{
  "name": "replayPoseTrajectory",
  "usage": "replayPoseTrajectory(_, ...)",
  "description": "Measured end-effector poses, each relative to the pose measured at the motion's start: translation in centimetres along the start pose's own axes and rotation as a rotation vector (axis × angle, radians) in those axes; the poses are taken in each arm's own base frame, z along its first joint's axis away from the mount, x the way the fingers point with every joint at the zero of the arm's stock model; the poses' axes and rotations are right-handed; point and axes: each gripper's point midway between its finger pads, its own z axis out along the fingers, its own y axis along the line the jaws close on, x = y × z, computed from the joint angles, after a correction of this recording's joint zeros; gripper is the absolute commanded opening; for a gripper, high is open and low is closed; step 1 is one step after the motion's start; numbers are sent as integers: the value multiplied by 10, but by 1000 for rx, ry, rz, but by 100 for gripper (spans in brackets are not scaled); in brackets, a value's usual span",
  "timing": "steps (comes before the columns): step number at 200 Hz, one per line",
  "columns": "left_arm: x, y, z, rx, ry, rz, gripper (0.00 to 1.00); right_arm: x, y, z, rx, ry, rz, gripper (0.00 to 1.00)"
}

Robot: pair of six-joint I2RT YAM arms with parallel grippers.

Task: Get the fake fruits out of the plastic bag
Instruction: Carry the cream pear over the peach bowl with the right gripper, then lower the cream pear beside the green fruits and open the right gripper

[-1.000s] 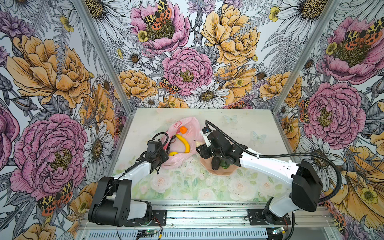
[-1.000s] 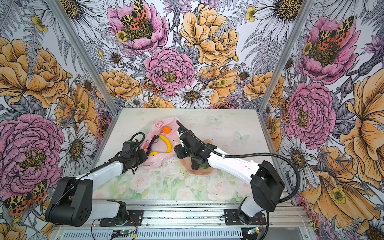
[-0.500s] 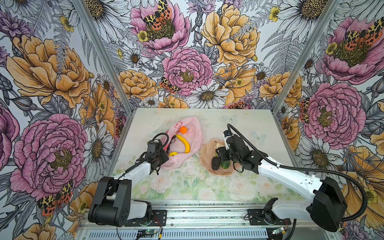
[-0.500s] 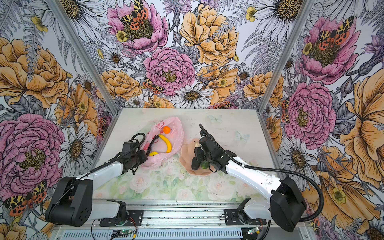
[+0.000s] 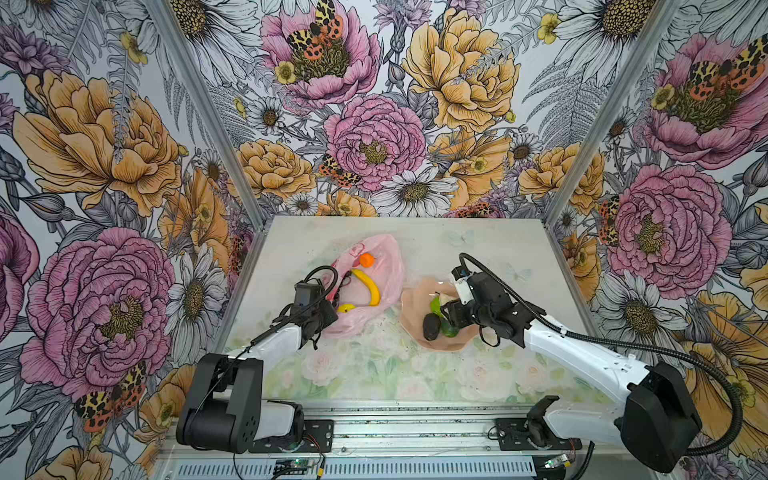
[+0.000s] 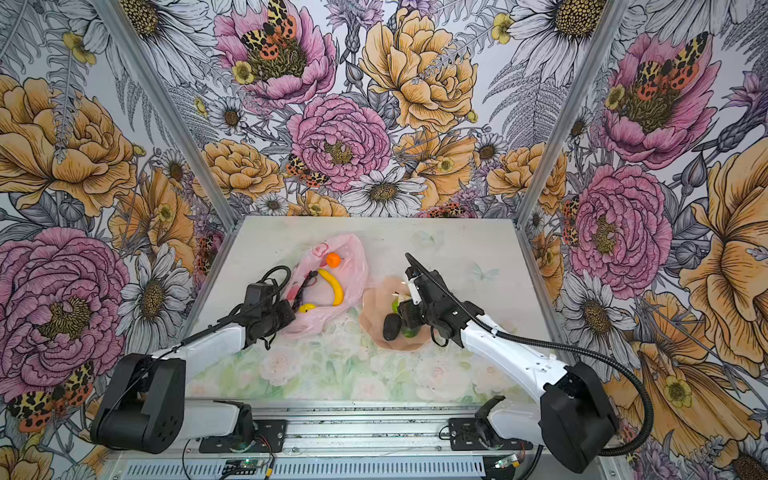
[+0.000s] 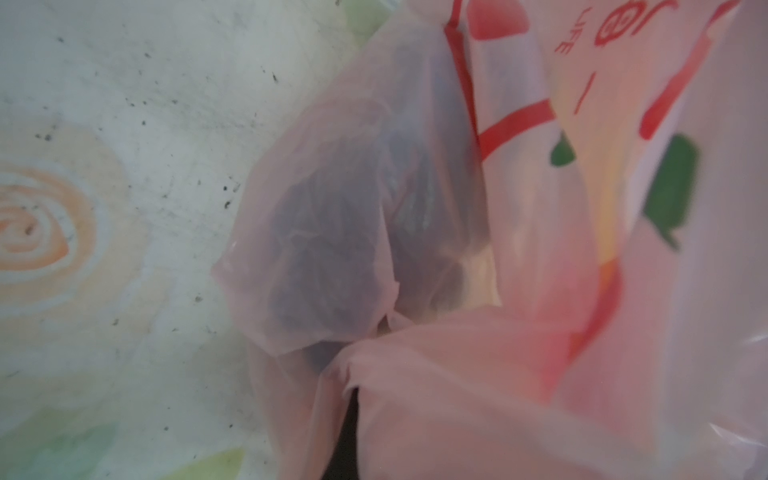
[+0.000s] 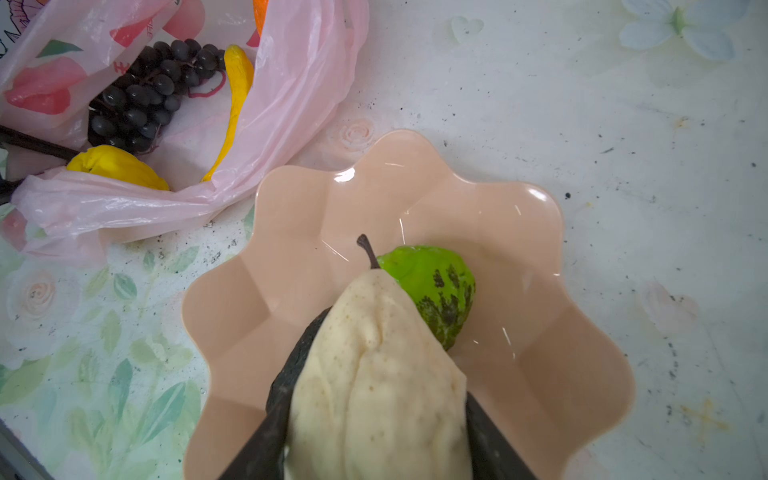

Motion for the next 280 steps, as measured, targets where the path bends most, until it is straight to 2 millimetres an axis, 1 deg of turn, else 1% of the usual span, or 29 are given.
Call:
replayPoseTrajectory(38, 0, 0, 0, 0, -1, 0, 1, 17, -11, 4, 39, -1, -43, 43)
replayPoseTrajectory(84, 0, 0, 0, 1, -2, 0, 1, 14, -13, 3, 42, -68, -118, 43)
replayPoseTrajectory(108, 0, 0, 0, 1, -1, 0, 1, 19, -13, 0, 38, -107, -183, 43)
replayPoseTrajectory(128, 0, 0, 0, 1, -1, 1, 1, 21, -10, -9, 25, -158, -255, 44)
replayPoseTrajectory(151, 0, 0, 0, 1, -2, 3, 1, 12, -2, -20, -14, -217, -361, 47)
replayPoseTrajectory(163, 0, 0, 0, 1, -2, 4, 1, 10, 4, -23, -42, -232, -425, 48)
replayPoseTrajectory(185, 0, 0, 0, 1, 0, 4, 1, 12, 7, -24, -87, -232, -514, 49)
replayPoseTrajectory(204, 1, 0, 1, 1, 4, 5, 1, 14, 1, -23, -95, -199, -566, 49)
replayPoseTrajectory(229, 1, 0, 2, 2, 6, 7, 1, 8, -13, -23, -96, -167, -600, 48)
replayPoseTrajectory(247, 1, 0, 2, 3, 7, 6, 1, 4, -24, -28, -103, -161, -614, 49)
replayPoseTrajectory(264, 2, 0, 3, 6, 11, 6, 1, -1, -28, -32, -115, -169, -634, 50)
replayPoseTrajectory(280, 3, 0, 4, 8, 17, 5, 1, 0, -24, -34, -149, -173, -657, 51)
